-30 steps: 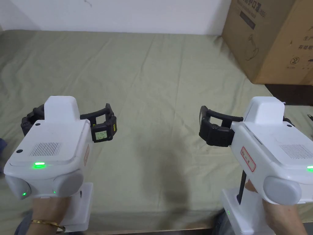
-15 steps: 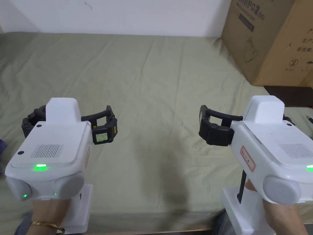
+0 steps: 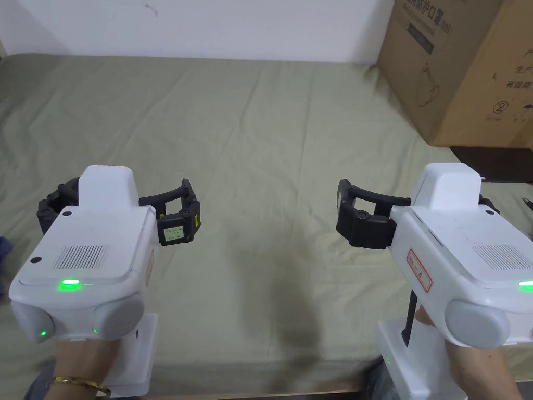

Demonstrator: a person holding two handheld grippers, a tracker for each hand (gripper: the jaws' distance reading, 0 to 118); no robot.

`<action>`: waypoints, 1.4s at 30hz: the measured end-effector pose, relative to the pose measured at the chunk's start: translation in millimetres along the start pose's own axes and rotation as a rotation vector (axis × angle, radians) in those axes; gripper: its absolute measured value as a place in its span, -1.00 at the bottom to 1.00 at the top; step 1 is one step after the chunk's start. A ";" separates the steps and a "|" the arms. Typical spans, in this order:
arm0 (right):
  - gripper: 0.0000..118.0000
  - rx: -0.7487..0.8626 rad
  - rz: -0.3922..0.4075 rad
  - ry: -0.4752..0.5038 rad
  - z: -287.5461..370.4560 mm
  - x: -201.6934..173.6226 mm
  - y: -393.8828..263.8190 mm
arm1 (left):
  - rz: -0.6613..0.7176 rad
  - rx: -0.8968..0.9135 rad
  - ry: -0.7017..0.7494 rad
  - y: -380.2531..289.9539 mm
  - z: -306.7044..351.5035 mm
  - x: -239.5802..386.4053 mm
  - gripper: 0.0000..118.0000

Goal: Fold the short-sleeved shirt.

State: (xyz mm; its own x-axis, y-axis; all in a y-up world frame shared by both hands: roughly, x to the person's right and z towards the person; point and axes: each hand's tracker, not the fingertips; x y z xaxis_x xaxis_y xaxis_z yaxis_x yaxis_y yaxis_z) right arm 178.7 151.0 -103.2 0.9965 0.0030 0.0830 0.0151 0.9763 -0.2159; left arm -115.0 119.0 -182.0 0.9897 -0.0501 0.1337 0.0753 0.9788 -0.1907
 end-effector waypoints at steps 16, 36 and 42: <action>1.00 -0.003 0.016 -0.012 -0.9 -1.8 0.9 | 0.002 -0.003 -0.001 -0.2 0.5 0.8 1.00; 1.00 -0.668 -0.212 -0.016 -32.3 -10.5 -13.0 | 0.017 -0.220 -0.005 -29.2 -5.5 9.3 1.00; 0.99 -0.707 -0.186 -0.050 -44.9 -17.8 -20.6 | 0.011 -0.254 -0.010 -39.4 -8.7 8.6 1.00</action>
State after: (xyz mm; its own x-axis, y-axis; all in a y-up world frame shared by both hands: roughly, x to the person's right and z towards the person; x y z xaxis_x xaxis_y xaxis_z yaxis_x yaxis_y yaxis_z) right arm 164.3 121.1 -143.9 0.9677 -0.1225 0.2204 0.2496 0.5884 -0.7691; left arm -108.3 78.3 -181.8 0.9895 -0.0364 0.1398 0.0939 0.8976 -0.4307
